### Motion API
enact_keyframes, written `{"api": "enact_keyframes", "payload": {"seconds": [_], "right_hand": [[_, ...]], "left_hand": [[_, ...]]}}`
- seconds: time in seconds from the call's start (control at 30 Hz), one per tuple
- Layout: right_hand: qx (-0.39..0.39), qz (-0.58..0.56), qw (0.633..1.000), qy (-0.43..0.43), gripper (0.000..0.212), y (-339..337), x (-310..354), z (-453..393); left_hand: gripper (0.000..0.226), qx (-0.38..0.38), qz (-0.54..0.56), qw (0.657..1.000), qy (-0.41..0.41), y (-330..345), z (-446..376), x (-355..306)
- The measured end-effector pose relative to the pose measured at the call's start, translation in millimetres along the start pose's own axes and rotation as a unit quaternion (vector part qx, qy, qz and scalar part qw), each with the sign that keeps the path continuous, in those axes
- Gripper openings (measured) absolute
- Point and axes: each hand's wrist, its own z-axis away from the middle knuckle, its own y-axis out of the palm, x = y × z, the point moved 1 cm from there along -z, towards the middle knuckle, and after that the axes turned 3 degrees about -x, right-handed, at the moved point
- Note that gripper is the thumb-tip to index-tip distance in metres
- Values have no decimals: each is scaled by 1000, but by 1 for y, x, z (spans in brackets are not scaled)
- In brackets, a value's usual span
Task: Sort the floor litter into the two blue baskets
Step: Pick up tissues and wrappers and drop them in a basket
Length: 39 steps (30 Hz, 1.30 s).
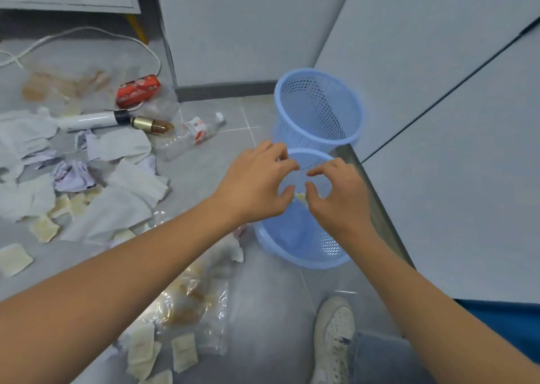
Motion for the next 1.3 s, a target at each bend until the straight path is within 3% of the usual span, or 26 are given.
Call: {"api": "enact_keyframes", "payload": {"seconds": [0.27,0.47,0.73,0.97,1.1,1.3], "right_hand": [[-3,-102,987,-122,12,49,95,-14],[103,-153,969,-165,13,126,165,-8],[214,-144,935,-244,18,223,235,5],[313,-121,873,-353,25,306,297,54],[376,-55,828,-413,39,352,332,88],[406,90,821,-392,63,393,334,93]], "left_hand": [[32,-27,-37,990,-136,-51,61,73],[27,-12,-78,966,-247,-86,146,138],[40,14,-124,911,-392,-127,285,213],[34,65,-138,842,-517,-121,415,230],[41,124,-130,843,-506,-94,453,236],[64,195,-134,858,-456,-55,425,260]]}}
